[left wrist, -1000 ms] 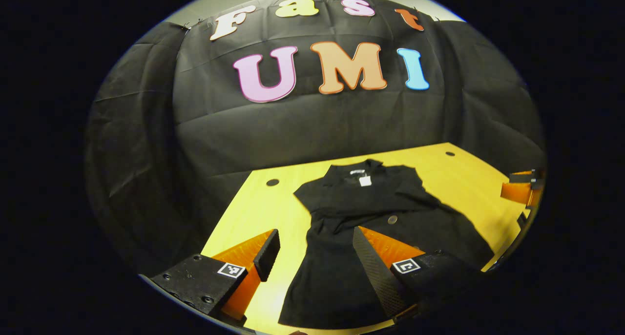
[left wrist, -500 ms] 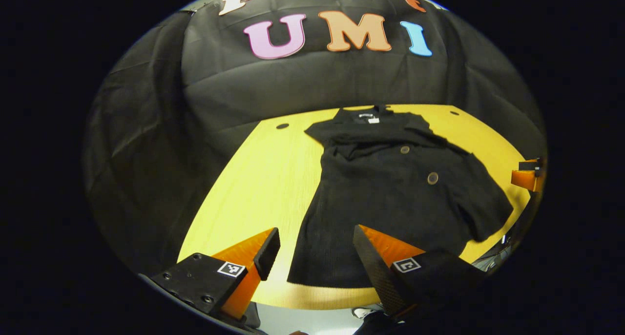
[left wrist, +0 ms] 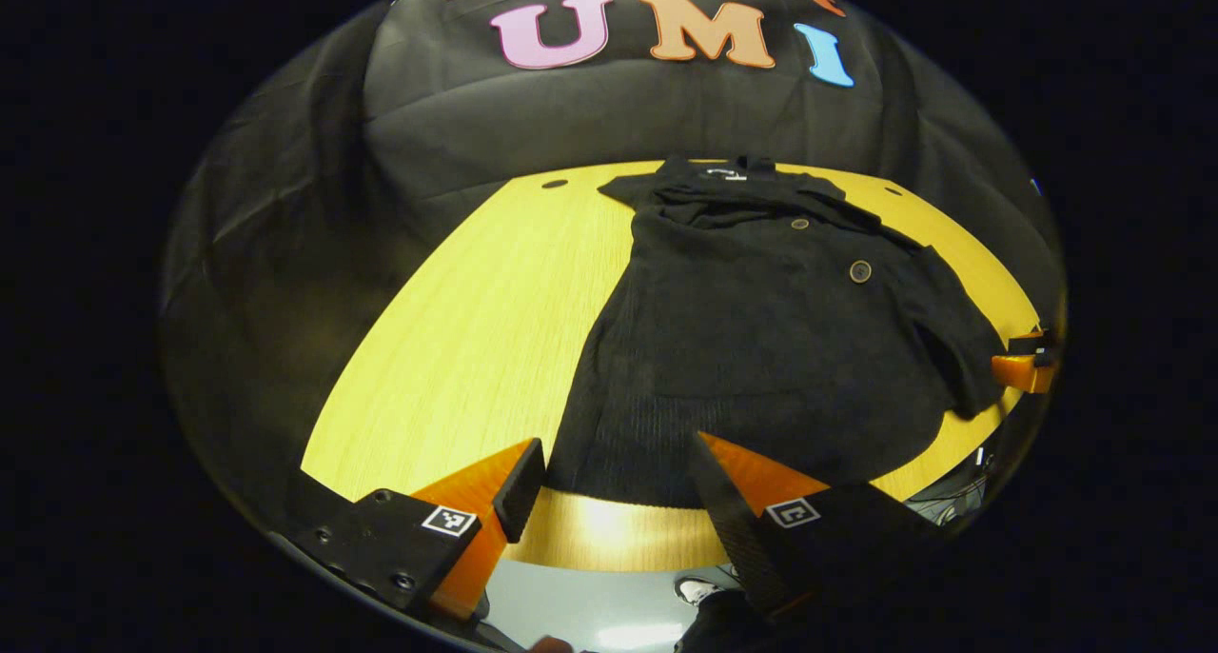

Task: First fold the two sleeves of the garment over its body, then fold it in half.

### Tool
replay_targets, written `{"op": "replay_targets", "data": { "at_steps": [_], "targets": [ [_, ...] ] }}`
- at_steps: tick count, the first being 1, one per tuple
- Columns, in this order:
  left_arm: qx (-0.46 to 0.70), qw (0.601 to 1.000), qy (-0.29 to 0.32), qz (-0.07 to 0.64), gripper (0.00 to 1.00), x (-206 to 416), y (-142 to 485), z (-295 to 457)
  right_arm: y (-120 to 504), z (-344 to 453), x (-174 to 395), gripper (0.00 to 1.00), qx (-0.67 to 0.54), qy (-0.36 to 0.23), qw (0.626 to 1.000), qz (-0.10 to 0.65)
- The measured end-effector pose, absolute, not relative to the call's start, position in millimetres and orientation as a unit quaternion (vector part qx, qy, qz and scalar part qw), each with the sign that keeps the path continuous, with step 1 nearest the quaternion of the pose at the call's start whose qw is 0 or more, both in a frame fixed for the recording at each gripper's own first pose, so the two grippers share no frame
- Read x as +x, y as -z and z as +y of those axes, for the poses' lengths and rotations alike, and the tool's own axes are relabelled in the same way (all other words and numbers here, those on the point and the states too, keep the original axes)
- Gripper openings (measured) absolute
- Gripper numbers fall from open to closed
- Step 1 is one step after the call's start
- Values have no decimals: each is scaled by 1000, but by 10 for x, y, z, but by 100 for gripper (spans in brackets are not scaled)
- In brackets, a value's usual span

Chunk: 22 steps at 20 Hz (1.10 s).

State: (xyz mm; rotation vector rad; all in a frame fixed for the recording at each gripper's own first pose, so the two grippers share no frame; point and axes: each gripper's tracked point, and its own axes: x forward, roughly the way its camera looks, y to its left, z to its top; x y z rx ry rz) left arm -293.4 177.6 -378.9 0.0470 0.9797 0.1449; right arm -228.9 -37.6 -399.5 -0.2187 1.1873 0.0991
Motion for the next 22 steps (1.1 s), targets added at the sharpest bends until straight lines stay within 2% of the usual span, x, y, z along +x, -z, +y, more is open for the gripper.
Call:
{"op": "replay_targets", "data": {
  "at_steps": [1, 4, 5, 6, 7, 9, 11, 12, 18, 22],
  "targets": [
    [16, 880, -69, 469, 95, -2926, 3830, 1767, 3998, -378, -2273, 99, -98, -47, 823, 558],
    [-19, 893, -62, 445, 95, -2929, 3836, 1712, 4018, -351, -2279, 99, -86, -50, 822, 561],
    [-21, 898, -59, 435, 100, -2928, 3829, 1692, 4028, -347, -2284, 95, -90, -54, 820, 563],
    [-19, 899, -52, 434, 91, -2928, 3859, 1661, 4026, -289, -2296, 98, -89, -64, 818, 564],
    [-15, 902, -34, 430, 86, -2918, 3851, 1567, 4038, -191, -2310, 80, -90, -79, 816, 565],
    [-14, 908, 5, 418, 47, -2879, 3844, 1381, 4076, -45, -2344, 45, -109, -100, 813, 563],
    [-11, 908, -1, 418, 7, -2871, 3870, 1390, 4026, -42, -2376, 9, -141, -117, 805, 564],
    [-16, 906, -3, 424, 0, -2882, 3870, 1398, 4047, -16, -2385, 6, -141, -121, 805, 564],
    [-65, 887, 4, 457, 0, -3100, 3764, 1369, 3878, -48, -2537, 2, -77, -107, 808, 575],
    [-63, 880, 0, 470, 0, -3178, 3593, 1377, 3635, 23, -2434, 3, -38, -111, 831, 544]
  ]
}}
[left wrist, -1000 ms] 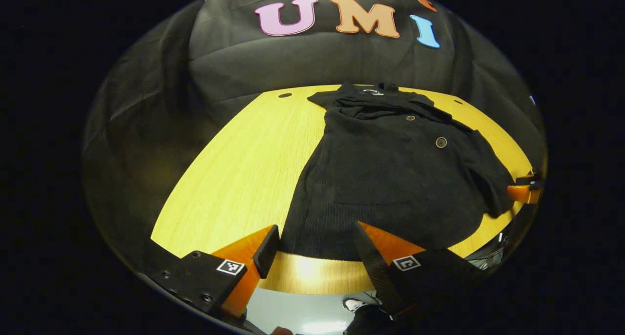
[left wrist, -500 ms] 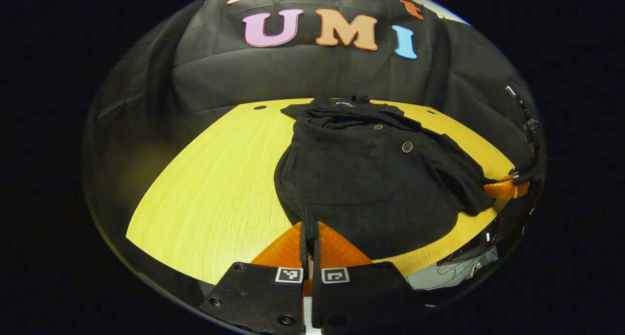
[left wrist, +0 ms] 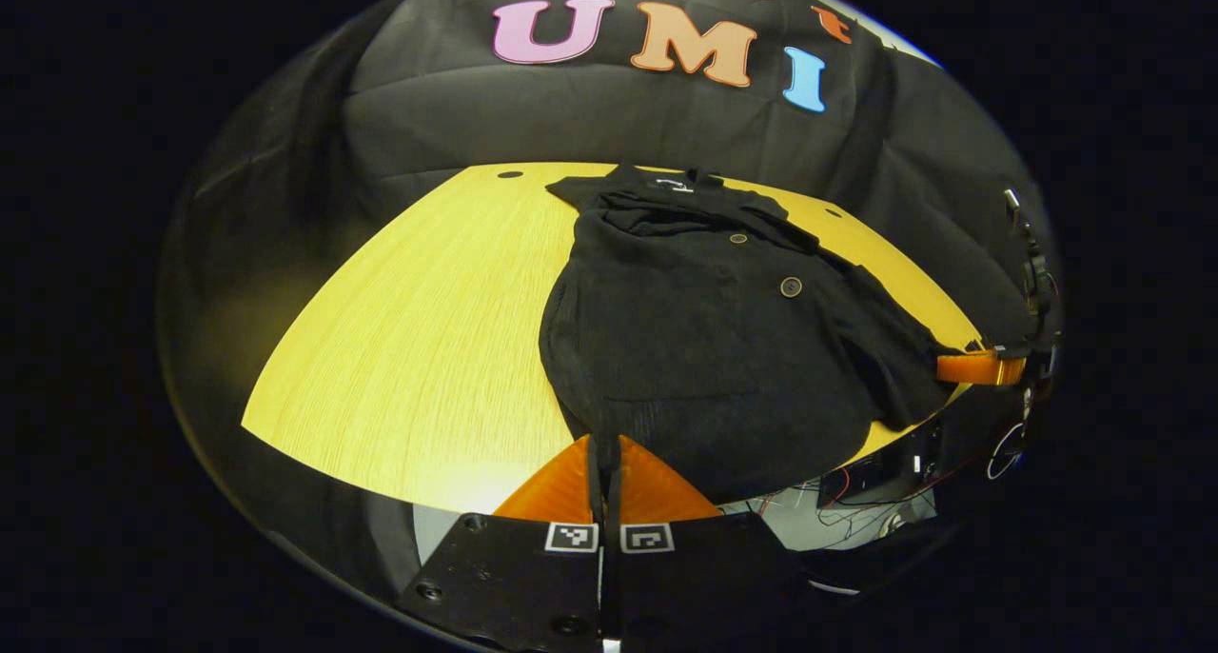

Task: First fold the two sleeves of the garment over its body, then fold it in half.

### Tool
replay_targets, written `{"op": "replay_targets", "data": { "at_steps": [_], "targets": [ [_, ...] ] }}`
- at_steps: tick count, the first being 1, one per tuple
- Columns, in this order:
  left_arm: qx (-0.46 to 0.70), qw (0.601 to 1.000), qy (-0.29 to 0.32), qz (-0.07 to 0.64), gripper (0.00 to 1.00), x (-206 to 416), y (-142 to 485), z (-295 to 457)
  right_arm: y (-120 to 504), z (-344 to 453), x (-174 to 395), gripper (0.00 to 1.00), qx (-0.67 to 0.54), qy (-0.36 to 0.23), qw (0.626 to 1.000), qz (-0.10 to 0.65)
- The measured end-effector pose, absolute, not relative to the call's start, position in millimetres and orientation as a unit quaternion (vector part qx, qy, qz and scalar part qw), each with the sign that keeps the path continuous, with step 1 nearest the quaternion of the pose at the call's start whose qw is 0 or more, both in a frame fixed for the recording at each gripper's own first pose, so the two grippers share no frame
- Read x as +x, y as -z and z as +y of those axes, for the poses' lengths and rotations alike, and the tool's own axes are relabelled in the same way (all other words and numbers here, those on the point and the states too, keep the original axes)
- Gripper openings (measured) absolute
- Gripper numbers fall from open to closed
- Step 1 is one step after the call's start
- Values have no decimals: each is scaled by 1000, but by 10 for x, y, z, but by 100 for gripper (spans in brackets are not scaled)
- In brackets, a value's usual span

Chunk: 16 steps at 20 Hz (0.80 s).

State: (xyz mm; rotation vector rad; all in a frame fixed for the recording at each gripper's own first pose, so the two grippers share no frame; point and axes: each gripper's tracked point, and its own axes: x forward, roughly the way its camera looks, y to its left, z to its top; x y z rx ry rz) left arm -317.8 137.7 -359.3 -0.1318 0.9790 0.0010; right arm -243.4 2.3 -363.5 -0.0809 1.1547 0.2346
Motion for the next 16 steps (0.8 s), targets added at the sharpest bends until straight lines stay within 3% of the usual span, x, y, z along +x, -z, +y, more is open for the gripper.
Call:
{"op": "replay_targets", "data": {
  "at_steps": [6, 16],
  "targets": [
    [-82, 912, 11, 402, 0, -2644, 2843, 1409, 2961, 360, -1898, 2, -19, -136, 878, 459],
    [-78, 951, 17, 298, 0, -1352, 1971, 1578, 2203, 817, -802, 2, -12, -157, 913, 376]
  ]
}}
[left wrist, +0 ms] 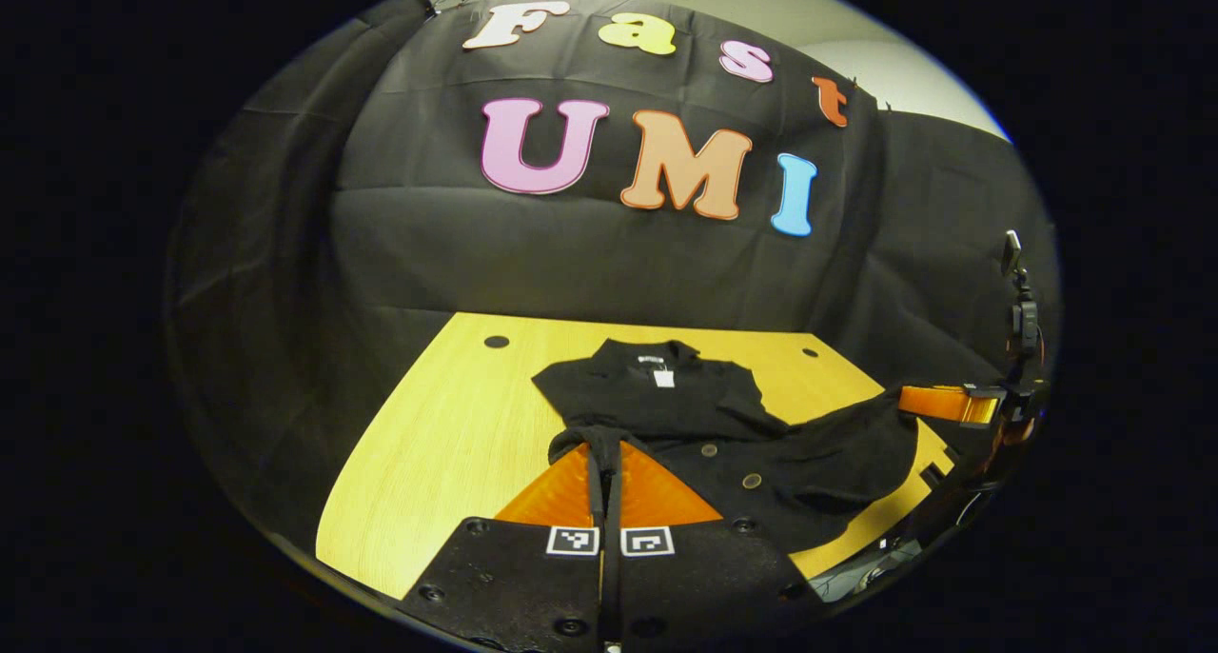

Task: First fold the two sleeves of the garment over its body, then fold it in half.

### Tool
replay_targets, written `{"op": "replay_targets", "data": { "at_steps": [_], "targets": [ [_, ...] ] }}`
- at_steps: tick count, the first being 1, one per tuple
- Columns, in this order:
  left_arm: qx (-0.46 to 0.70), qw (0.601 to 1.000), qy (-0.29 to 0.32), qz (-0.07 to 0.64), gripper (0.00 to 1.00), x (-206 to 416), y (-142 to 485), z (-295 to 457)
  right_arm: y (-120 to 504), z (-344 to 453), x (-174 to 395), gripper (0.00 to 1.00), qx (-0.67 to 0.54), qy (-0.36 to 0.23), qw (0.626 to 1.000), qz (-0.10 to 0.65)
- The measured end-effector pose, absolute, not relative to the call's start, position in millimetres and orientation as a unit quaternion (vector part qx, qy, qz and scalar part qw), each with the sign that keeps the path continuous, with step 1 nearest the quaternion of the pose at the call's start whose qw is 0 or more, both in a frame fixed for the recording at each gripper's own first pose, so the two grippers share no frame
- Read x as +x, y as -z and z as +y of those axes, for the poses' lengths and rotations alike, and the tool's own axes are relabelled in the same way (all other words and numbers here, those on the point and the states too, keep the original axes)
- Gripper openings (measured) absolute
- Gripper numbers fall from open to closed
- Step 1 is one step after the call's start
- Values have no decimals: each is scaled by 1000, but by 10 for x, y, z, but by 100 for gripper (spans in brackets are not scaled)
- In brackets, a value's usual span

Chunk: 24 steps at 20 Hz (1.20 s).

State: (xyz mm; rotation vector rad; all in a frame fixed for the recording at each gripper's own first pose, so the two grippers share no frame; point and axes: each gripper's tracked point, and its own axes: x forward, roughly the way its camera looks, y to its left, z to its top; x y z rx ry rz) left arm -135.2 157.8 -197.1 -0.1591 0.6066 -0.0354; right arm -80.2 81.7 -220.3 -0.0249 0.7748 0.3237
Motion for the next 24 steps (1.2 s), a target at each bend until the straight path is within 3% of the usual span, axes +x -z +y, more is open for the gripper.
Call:
{"op": "replay_targets", "data": {
  "at_steps": [11, 24],
  "targets": [
    [-72, 964, -9, 256, 0, -66, 2032, 1878, 2115, 811, 547, 0, -11, -146, 927, 346],
    [-51, 951, -38, 301, 0, 939, 2767, 2059, 2777, 726, 1792, 2, 9, -130, 922, 364]
  ]
}}
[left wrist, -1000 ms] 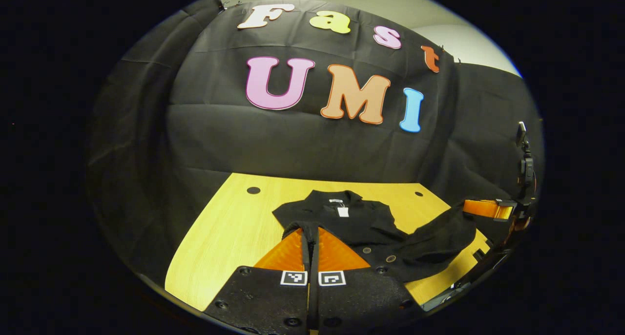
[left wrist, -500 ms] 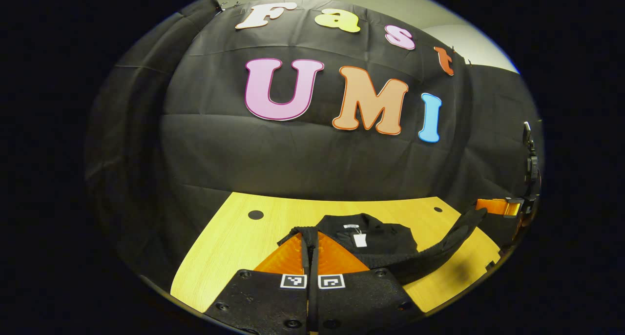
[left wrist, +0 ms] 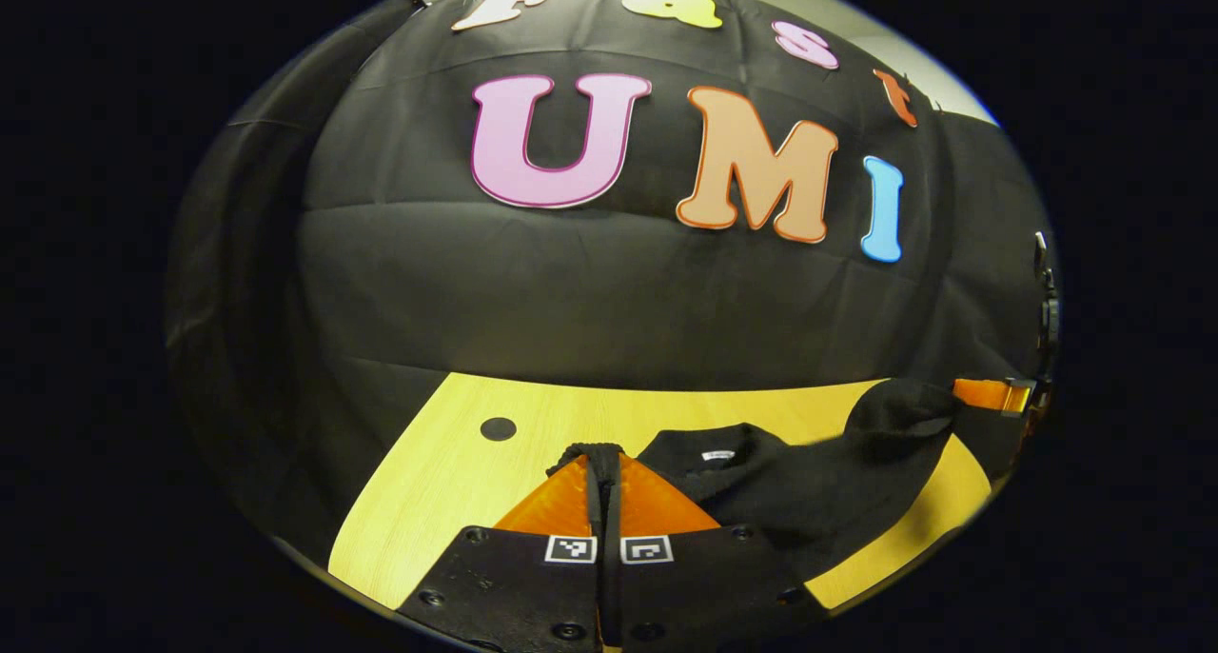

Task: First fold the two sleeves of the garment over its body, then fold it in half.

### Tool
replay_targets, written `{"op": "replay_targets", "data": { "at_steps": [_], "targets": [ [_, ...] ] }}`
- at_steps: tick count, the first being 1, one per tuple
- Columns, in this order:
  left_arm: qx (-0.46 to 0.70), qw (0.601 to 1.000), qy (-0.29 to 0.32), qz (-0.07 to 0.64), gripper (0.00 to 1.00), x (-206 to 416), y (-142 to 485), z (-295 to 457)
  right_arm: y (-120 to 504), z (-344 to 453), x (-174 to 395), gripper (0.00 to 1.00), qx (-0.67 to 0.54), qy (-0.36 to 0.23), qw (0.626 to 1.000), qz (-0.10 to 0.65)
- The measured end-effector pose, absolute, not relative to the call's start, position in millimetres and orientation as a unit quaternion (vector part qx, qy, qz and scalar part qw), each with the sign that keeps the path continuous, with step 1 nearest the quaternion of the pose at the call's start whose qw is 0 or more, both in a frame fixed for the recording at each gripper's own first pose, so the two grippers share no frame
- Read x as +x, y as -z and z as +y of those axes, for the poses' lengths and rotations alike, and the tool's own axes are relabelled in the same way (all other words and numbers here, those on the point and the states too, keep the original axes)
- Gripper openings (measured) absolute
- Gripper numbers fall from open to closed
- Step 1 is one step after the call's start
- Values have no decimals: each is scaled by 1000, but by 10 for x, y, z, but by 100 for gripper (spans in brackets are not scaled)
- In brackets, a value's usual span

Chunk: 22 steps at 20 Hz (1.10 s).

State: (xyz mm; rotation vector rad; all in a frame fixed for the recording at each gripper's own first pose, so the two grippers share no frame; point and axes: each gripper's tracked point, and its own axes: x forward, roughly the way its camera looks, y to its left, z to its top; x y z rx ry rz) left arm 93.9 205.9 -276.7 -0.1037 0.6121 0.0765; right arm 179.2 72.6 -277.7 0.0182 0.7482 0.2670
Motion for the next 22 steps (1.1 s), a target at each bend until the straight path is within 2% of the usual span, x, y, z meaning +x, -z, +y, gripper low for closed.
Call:
{"op": "replay_targets", "data": {
  "at_steps": [3, 4, 6, 7, 8, 12, 13, 14, 16, 18, 19, 20, 22],
  "targets": [
    [-16, 950, -61, 305, 0, 1156, 2944, 2150, 2975, 612, 2022, 2, 1, -102, 921, 376],
    [1, 947, -70, 312, 30, 1276, 3069, 2207, 3008, 508, 2074, 5, -6, -80, 923, 375],
    [24, 945, -84, 316, 89, 1183, 3013, 2213, 2920, 462, 2257, 67, -7, -60, 937, 343],
    [14, 949, -84, 302, 92, 1238, 2940, 2181, 2852, 470, 2313, 97, -7, -60, 943, 329],
    [4, 954, -87, 287, 96, 1266, 2837, 2151, 2572, 430, 2218, 98, -10, -59, 947, 316],
    [-3, 967, -108, 231, 95, 1079, 2269, 2126, 2126, 457, 1978, 98, -35, -64, 964, 256],
    [7, 973, -113, 203, 100, 1013, 2036, 2131, 1955, 486, 1866, 98, -42, -63, 969, 233],
    [23, 980, -116, 162, 100, 953, 1743, 2128, 1929, 542, 1762, 100, -48, -63, 974, 214],
    [39, 989, -103, 98, 100, 730, 1213, 2006, 1612, 686, 1391, 98, -52, -65, 979, 187],
    [49, 993, -83, 73, 99, 419, 930, 1898, 1290, 827, 1062, 97, -60, -68, 985, 143],
    [49, 993, -75, 72, 96, 244, 878, 1844, 1013, 884, 850, 94, -60, -69, 987, 130],
    [46, 994, -69, 70, 93, 63, 808, 1789, 937, 971, 664, 96, -59, -72, 987, 127],
    [36, 996, -57, 65, 94, -200, 653, 1684, 825, 1147, 317, 99, -50, -88, 986, 129]
  ]
}}
